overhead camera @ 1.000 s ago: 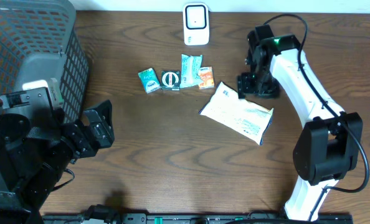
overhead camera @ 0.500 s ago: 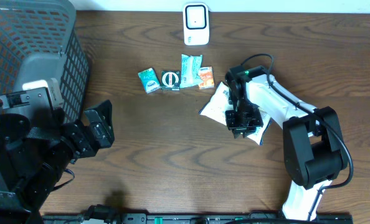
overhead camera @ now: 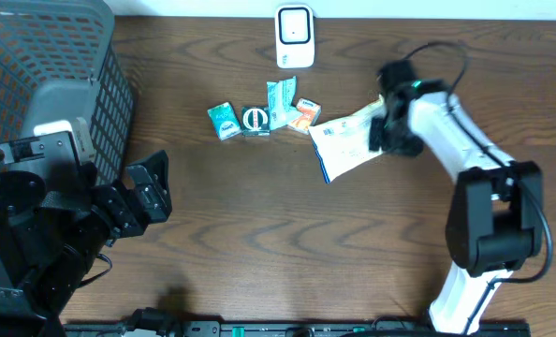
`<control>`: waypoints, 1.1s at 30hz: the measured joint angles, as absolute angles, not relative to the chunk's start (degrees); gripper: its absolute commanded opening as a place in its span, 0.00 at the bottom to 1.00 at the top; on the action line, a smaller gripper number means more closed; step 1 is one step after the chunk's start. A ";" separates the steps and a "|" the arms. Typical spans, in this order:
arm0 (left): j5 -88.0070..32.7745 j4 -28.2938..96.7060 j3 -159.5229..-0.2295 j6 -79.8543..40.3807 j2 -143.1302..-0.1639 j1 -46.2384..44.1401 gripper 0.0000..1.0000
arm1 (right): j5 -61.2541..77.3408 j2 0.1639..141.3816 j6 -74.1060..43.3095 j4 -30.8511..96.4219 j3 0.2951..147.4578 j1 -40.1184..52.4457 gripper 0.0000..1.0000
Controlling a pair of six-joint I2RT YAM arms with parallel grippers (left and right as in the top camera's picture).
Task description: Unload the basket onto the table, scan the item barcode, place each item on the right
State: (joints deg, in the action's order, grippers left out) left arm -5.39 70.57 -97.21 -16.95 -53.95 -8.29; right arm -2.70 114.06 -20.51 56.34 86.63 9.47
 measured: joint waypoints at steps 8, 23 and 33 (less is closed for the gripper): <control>-5.39 70.59 -97.21 -16.95 -53.95 -8.29 0.98 | 9.34 114.04 -19.29 57.39 91.44 6.13 0.64; -5.37 70.59 -97.21 -16.95 -53.95 -8.29 0.98 | 15.73 114.04 -21.45 38.33 82.35 12.56 0.13; -5.39 70.59 -97.21 -16.95 -53.95 -8.29 0.98 | 7.84 114.04 -21.98 32.58 80.90 19.46 0.06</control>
